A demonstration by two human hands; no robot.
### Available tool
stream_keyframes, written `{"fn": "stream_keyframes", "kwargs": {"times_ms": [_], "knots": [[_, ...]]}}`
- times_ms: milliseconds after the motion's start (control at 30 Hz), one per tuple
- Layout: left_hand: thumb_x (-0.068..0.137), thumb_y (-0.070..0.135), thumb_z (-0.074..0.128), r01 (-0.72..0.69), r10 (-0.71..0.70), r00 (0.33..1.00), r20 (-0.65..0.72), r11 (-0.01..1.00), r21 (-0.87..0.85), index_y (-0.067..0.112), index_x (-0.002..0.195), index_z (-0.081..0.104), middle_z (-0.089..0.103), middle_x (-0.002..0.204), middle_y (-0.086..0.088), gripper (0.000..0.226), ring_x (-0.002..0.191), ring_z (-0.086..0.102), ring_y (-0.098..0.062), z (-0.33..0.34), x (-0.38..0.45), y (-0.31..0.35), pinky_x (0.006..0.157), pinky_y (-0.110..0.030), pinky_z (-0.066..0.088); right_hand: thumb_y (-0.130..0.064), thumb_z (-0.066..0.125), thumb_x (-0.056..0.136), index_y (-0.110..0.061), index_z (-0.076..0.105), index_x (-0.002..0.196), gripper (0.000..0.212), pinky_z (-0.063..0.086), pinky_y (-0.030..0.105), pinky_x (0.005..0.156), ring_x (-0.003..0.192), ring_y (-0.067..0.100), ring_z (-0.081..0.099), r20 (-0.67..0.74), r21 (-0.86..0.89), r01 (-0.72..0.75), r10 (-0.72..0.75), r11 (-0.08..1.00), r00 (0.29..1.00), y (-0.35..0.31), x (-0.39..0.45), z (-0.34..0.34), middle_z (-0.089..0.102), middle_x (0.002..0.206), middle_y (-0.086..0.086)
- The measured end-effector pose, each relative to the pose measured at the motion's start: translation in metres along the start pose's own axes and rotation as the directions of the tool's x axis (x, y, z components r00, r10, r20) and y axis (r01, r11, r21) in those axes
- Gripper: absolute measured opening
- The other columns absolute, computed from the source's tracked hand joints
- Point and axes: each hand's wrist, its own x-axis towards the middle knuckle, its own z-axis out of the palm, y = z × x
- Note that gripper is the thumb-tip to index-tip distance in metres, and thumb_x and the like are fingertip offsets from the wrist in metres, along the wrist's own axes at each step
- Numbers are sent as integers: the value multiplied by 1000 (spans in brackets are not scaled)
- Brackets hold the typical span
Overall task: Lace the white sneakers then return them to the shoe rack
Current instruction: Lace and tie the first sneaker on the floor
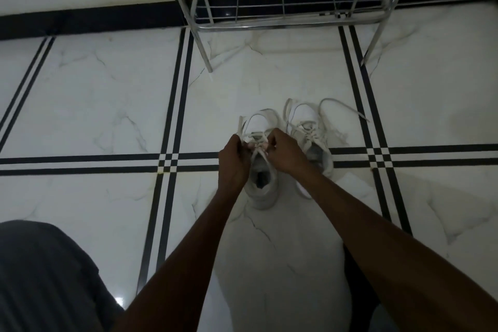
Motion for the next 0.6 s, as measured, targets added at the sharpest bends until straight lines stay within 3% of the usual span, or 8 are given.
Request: {"fn": "stream_keyframes", "kwargs": {"times_ms": [67,133,200,233,333,400,500,600], "knots": [[101,29,61,115,-110,993,41,983,-140,-2,93,61,70,87,-20,32,75,64,-30,-9,4,8,73,-53,55,-21,56,96,-14,54,98,7,50,35,71,84,21,58,111,287,-166,139,943,984,-8,3,-7,61,94,7],[103,41,57,186,-166,982,86,923,-337,2,98,66,76,97,-14,40,93,72,-27,-22,9,22,83,-44,58,-20,58,96,-13,60,111,16,55,37,79,94,22,66,201,614,-319,248,722,948,-15,8,-18,68,107,10],[106,39,51,160,-137,987,83,876,-455,3,100,66,78,102,-10,39,104,73,-25,-38,19,35,91,-39,58,-15,59,96,-14,62,108,13,54,33,75,89,17,71,117,806,-281,324,521,939,-18,17,-31,72,104,8],[107,38,48,123,-100,992,73,868,-481,5,99,65,77,101,-10,38,106,72,-27,-44,24,42,94,-39,58,-14,58,97,-14,64,105,10,52,27,69,80,14,71,33,832,-226,362,506,931,-20,22,-36,72,96,6],[109,32,44,-28,64,996,63,885,-464,7,96,64,75,99,-13,35,102,72,-23,-55,36,60,94,-36,57,-13,57,99,-9,69,115,21,47,17,52,57,5,64,-157,629,-91,240,772,958,-28,23,-44,70,81,1],[109,28,46,-148,191,978,89,923,-356,2,98,67,75,103,-12,36,98,70,-11,-56,40,70,89,-24,55,0,52,97,-4,68,120,28,47,11,51,53,-6,61,43,410,11,-31,912,999,-40,13,-46,68,82,1],[109,31,48,-201,250,953,173,945,-258,8,107,74,76,107,-5,35,102,69,-8,-58,42,72,81,-15,52,-8,56,98,-17,71,102,18,47,9,58,59,-8,63,419,155,182,-232,971,878,-59,-3,-48,70,84,-1],[111,40,35,-22,131,940,316,945,-327,5,113,73,77,101,-8,51,95,72,-13,-59,43,59,80,-24,56,-37,61,97,-27,73,85,20,44,10,63,62,-9,62,338,175,237,-284,956,897,-61,-1,-55,69,75,-15]]}}
